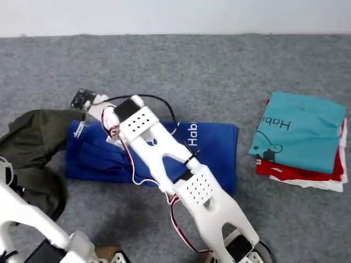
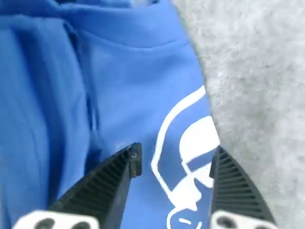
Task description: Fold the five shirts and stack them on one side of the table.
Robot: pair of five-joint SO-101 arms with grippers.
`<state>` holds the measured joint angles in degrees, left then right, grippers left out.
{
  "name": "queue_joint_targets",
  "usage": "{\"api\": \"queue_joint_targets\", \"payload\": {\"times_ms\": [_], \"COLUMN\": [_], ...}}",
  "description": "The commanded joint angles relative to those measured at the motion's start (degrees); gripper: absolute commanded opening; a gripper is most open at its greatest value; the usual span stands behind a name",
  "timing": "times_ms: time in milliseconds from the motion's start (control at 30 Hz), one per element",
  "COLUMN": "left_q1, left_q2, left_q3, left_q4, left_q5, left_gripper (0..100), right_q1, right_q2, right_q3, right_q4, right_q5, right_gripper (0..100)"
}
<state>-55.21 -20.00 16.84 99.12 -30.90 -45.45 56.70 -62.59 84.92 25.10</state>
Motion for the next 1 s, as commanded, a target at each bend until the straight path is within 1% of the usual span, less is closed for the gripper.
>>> {"api": "queue_joint_targets", "payload": {"times_ms": [0,100,200,333,433,500,567,700,800,967], "left_q1": [-0.26,-0.26,-0.18,-0.18,-0.18,-0.18,-0.26,-0.26,-0.26,-0.18], "left_q2": [-2.29,-2.20,-2.02,-2.02,-2.29,-2.37,-2.37,-2.37,-2.37,-2.37], "left_q3": [-0.66,-0.66,-0.66,-0.66,-0.66,-0.66,-0.66,-0.57,-0.40,2.24], "left_q4": [1.32,1.32,1.32,1.32,1.32,1.32,1.32,1.32,1.32,1.23], "left_q5": [-0.26,-0.26,-0.18,-0.18,-0.18,-0.18,-0.18,-0.18,-0.18,-0.18], "left_gripper": [2,2,2,2,2,2,2,2,2,2], "right_q1": [-1.63,-4.79,-8.66,-13.41,-14.99,-14.29,-11.74,-5.32,-1.45,-1.45], "right_q2": [-4.00,-4.26,-3.82,-1.54,1.98,5.05,7.78,11.38,11.47,8.31], "right_q3": [-9.67,-15.12,-16.97,-16.88,-16.88,-17.14,-17.32,-17.32,-17.67,-22.86], "right_q4": [6.46,12.18,15.78,17.54,16.57,14.99,12.62,6.29,1.89,3.65], "right_q5": [-0.70,-0.44,-0.44,-0.62,-0.35,-0.26,0.09,4.40,4.66,4.57], "right_gripper": [18.1,8.6,0.6,1.7,1.7,1.7,1.7,1.8,2.0,2.1]}}
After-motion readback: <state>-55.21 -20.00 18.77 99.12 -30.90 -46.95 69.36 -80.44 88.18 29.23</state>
